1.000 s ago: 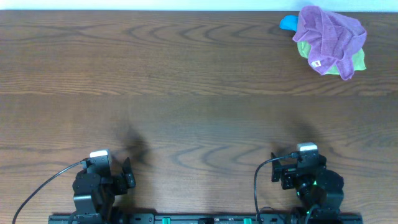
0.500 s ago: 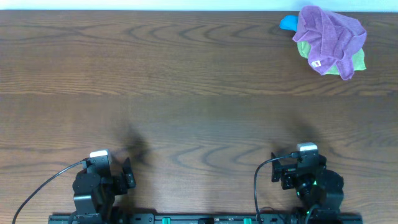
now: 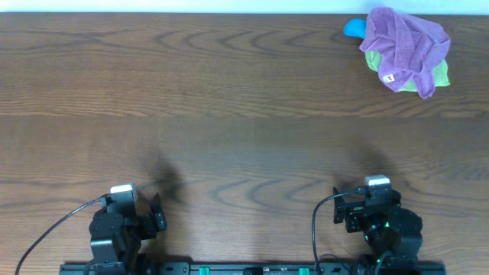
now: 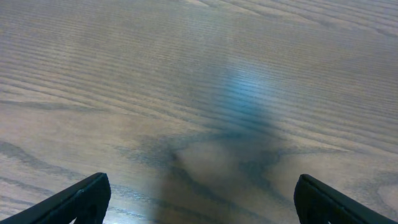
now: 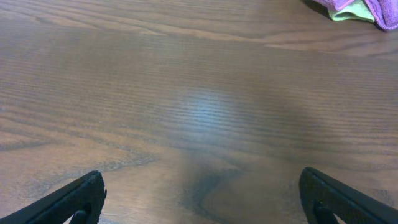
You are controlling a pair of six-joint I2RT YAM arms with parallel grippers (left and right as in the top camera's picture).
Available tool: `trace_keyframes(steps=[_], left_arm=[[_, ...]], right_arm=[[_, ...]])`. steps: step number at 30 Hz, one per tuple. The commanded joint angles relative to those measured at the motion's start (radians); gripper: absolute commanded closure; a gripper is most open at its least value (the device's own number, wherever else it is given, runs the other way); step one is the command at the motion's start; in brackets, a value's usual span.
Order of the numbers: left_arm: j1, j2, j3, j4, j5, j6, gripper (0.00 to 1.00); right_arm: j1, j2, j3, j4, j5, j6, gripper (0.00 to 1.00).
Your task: Fold the cloth
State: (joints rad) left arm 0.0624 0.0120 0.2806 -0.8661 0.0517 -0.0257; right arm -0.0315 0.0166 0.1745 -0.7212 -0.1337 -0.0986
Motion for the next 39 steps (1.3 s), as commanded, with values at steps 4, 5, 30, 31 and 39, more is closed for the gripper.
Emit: trace_keyframes(steps=[4,5,30,31,39], left_arm=[[-0.004,-0.008,-0.032,-0.042,-0.026,0.012,0.05],[-0.004,-0.008,-0.032,-0.042,-0.026,0.012,0.05],[-0.004,-0.008,-0.032,-0.042,-0.026,0.012,0.05],[-0.004,-0.008,-0.032,-0.042,-0.026,0.012,0.05],[-0.004,-0.008,-0.032,-0.042,-0.026,0.012,0.05]], right_arm=[[-0.006,-0.011,-0.012,-0.005,0.007,-0.011,0.01],[-0.006,-0.011,-0.012,-0.005,0.007,-0.011,0.01],[-0.007,0.141,0.114,0.101,-0.026,0.051,0.01],[-0.007,0.177,0.148,0.101,-0.026,0.039,0.01],[-0.007,0.437,0.411,0.094,-0.012,0.03,0.01]])
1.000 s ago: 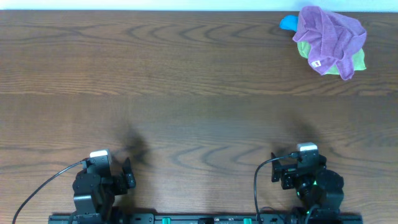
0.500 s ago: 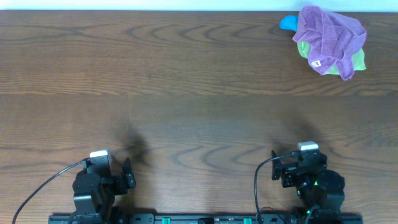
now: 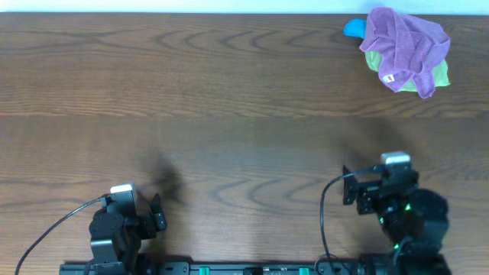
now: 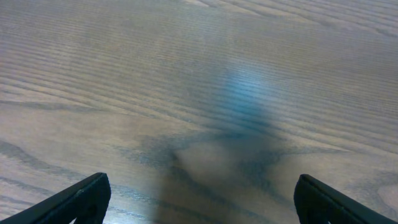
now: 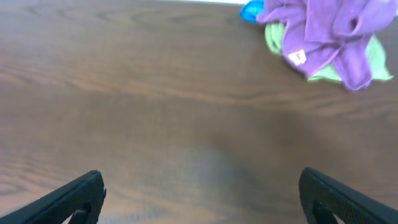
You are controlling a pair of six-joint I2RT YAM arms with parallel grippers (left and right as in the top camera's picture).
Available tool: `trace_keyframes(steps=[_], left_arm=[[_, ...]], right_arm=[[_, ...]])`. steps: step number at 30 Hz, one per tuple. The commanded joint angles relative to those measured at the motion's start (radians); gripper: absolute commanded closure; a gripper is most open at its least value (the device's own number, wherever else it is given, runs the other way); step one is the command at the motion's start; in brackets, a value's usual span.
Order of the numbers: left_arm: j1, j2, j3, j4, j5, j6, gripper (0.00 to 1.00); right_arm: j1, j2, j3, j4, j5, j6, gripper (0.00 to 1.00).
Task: Fold the cloth
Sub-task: 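Reach the right gripper forward to the purple towel on the pile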
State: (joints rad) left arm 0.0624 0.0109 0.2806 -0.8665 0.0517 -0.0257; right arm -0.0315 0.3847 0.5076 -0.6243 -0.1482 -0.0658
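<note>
A crumpled purple cloth (image 3: pixel 403 44) lies in a heap at the table's far right, on top of a green cloth (image 3: pixel 439 74) and a blue one (image 3: pixel 353 29); the right wrist view shows the purple cloth (image 5: pixel 323 34) too, with a small tag. My right gripper (image 5: pixel 200 199) is open over bare wood, well short of the heap, and seen from above the right gripper (image 3: pixel 391 182) sits near the front edge. My left gripper (image 4: pixel 200 199) is open over bare table at the front left, far from the cloths.
The wooden table (image 3: pixel 229 114) spreads wide between the arms and the heap. A pale edge (image 3: pixel 191 6) runs along the table's far side. Black cables trail from both arm bases at the front.
My right arm has risen and shifted a little to the right, so its camera now takes in the whole cloth heap. The left arm has not moved. Both grippers stay open.
</note>
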Motion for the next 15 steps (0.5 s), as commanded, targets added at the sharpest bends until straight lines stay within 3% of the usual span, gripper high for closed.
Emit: trace_keyframes(steps=[1,15], left_arm=[[-0.004,-0.007,-0.032,-0.042,-0.026,0.012,0.05],[-0.004,-0.007,-0.032,-0.042,-0.026,0.012,0.05]], right_arm=[[-0.008,0.105,0.114,-0.005,0.003,-0.003,0.01],[-0.007,0.559,0.476,-0.023,0.065,-0.002,0.01]])
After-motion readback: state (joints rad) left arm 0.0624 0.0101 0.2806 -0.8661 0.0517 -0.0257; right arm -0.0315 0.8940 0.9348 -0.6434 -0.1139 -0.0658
